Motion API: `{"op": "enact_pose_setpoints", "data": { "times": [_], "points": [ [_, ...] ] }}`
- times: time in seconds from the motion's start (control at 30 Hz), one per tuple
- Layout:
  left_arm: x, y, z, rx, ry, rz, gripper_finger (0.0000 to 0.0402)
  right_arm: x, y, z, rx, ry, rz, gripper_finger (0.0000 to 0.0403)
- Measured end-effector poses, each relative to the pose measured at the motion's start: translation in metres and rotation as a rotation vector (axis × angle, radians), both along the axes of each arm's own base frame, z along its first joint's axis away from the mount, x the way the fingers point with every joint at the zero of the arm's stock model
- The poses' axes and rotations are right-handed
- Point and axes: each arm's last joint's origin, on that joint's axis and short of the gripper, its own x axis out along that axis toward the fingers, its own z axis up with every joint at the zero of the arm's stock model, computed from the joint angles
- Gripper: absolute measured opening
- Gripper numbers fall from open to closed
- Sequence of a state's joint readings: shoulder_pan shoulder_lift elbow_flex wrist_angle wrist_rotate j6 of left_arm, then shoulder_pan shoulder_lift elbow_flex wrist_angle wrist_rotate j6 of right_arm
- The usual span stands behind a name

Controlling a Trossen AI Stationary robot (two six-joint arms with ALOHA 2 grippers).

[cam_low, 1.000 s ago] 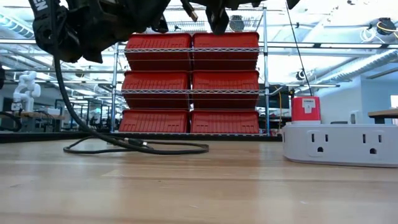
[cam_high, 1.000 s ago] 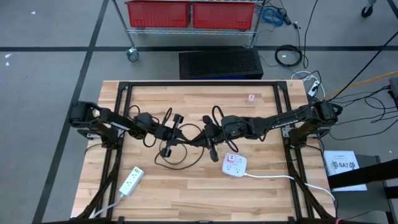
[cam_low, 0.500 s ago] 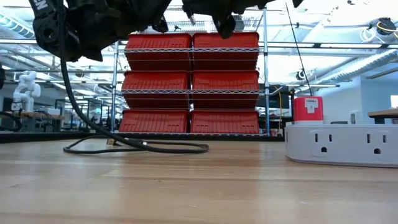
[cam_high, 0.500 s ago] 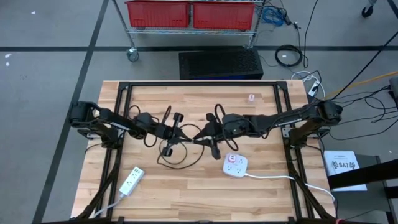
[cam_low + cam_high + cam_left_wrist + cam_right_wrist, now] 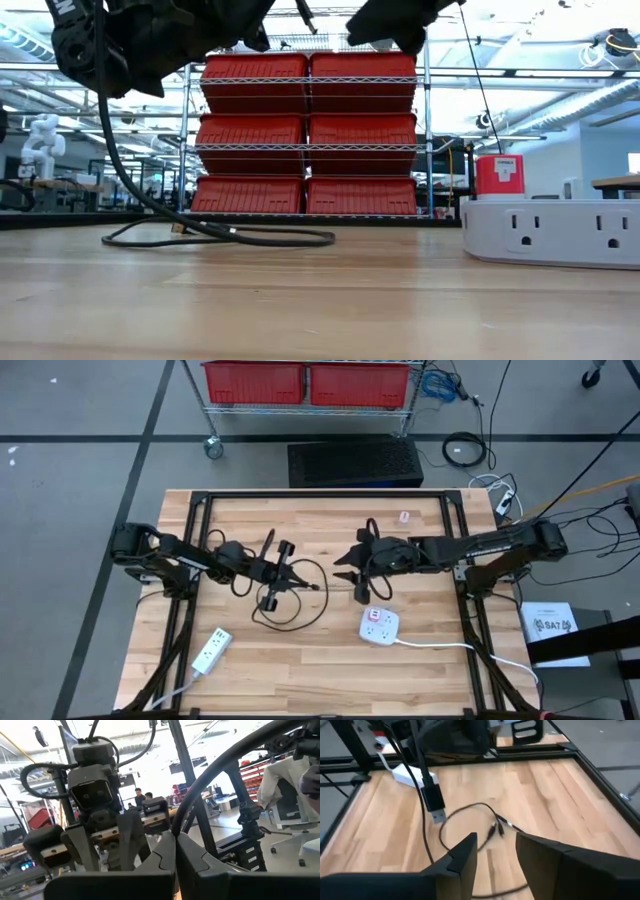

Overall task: Insert USB
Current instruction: Insert the top black USB cable into the red charger adapter

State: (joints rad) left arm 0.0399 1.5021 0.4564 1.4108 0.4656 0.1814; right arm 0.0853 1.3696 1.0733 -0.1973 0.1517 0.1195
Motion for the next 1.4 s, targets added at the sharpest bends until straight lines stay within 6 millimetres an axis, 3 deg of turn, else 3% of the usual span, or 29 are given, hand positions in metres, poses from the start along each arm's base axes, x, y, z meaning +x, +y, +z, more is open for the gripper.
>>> {"op": "enact_pose_setpoints", "data": {
  "times": [0.27,0.67,1.4],
  "points": [
    [0.000,0.000,-0.001,-0.016,0.012,-0.002,0.0001,-0.016,0.002,0.002,0.010,0.077,-0.021,0.0130],
    [0.000,0.000,-0.001,-0.016,0.014,-0.002,0.0001,-0.019,0.015,0.001,0.006,0.103,0.007,0.0130],
    [0.000,0.001,-0.002,-0.026,0.018,0.023,0.0001,-0.025,0.013,-0.007,-0.016,0.207,-0.022,0.0130]
  ]
}}
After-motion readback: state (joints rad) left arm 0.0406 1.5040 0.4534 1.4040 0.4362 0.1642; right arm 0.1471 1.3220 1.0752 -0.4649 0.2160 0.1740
